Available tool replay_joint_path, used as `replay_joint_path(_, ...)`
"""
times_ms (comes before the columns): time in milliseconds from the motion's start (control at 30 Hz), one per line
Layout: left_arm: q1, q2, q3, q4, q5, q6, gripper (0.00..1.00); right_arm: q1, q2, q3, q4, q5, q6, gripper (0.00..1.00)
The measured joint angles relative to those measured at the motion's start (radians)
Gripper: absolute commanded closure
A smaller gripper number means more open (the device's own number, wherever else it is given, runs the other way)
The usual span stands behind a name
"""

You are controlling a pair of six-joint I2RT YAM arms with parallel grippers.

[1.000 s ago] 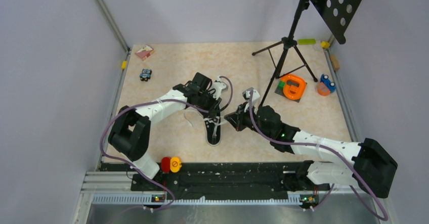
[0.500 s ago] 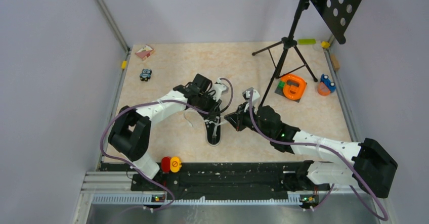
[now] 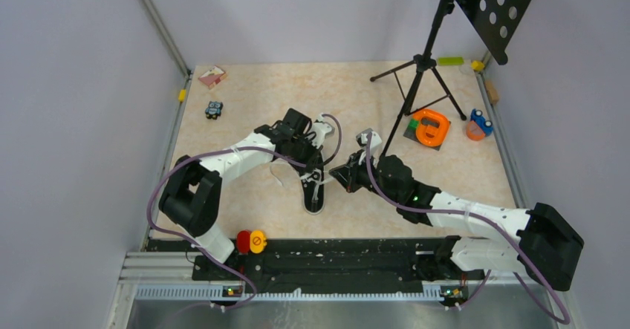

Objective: Tie the shoes
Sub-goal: Cross the shoelace with the shoelace.

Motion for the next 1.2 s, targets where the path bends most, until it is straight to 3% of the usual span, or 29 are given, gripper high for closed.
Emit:
replay_joint_path(567, 0.001, -0.001, 0.061, -0.042, 0.029, -0.044, 1.00, 0.000, 0.005, -0.034, 0.011, 0.000, 0.024, 1.00)
replay_joint_path(1200, 0.056, 0.013, 0.107, -0.095, 0.109, -0.101, 0.97, 0.006, 0.204, -0.069, 0.132, -0.029, 0.133, 1.00)
